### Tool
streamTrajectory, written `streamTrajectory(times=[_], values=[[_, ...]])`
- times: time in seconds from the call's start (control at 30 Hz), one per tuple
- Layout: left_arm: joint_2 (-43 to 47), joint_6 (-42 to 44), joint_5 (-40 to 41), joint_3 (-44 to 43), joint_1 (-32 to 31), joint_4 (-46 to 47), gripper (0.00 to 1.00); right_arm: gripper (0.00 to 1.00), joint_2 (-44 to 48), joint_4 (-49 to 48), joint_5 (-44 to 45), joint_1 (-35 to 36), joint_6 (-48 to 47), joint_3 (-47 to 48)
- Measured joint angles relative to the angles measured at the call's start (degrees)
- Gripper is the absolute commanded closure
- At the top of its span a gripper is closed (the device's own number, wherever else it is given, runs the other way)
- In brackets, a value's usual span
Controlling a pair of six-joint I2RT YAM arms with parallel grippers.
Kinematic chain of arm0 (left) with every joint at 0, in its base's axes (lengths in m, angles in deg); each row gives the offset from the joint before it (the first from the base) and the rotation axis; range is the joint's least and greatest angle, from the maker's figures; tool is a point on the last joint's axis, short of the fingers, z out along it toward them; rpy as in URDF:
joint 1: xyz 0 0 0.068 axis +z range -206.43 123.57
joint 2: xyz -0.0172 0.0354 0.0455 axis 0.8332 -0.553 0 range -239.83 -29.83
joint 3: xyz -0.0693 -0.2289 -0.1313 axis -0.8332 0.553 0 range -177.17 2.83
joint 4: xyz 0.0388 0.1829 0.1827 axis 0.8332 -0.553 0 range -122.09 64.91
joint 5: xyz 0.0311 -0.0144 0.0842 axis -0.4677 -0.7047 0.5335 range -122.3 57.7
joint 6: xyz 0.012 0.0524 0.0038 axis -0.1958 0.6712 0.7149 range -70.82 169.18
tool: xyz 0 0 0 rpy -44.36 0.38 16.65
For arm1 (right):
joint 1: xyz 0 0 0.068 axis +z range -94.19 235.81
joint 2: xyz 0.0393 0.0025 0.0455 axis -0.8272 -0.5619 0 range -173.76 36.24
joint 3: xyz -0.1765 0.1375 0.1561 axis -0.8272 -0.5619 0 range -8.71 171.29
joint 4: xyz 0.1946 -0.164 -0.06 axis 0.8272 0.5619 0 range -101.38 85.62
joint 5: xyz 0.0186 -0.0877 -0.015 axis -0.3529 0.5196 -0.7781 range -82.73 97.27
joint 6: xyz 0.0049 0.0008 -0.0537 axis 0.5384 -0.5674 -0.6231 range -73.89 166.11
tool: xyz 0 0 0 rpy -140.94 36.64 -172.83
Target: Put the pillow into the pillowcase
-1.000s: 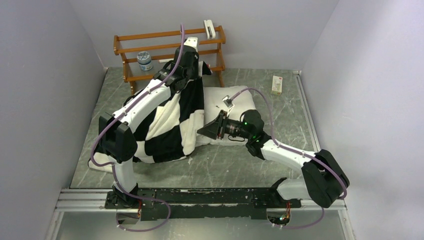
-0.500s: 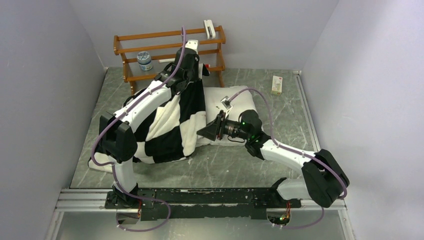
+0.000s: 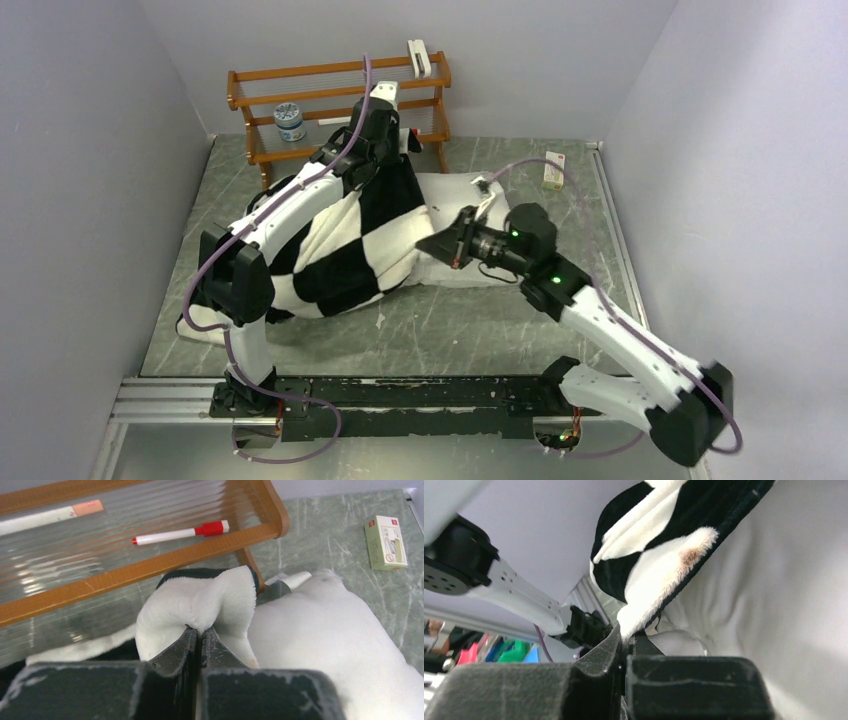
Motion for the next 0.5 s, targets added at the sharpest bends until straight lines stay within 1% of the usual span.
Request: streamTrajectory(times=[0.07,0.1,0.13,0.2,0.27,0.37,0.43,0.5], values=[[0.02,-0.26,-0.96,0.7,-0.09,0.72,0.95,1.0,5.95,8.52,5.01,0.04,0.04,2.84],[0.02,-0.44,-1.51,1.07,-0.2,1.03,0.95,1.0,7.87,11.3,6.97,0.07,0.07,3.17],[0.02,-0.66,-2.08,1.6,-0.42,1.44,0.95,1.0,9.79,14.71,9.81,0.02,0.11,2.93],[0.04,-0.68,-2.97,2.47,-0.66,2.32,0.95,1.0,11.23,18.47,13.33,-0.07,0.42,0.61],[0.24,-1.05,-4.37,3.85,-0.61,3.37,0.95,1.0,10.73,20.15,15.58,-0.04,1.18,-4.59],[0.48,-2.36,-8.39,5.2,-0.55,3.63,0.95,1.0,6.8,20.92,16.87,-0.04,2.78,-11.82],[0.74,-3.52,-12.5,5.95,-0.83,3.48,0.95,1.0,5.05,21.49,17.51,-0.04,3.37,-13.44],[1.01,-4.39,-15.41,6.38,-0.98,3.85,0.95,0.99,4.76,21.97,18.36,-0.02,3.54,-12.66]])
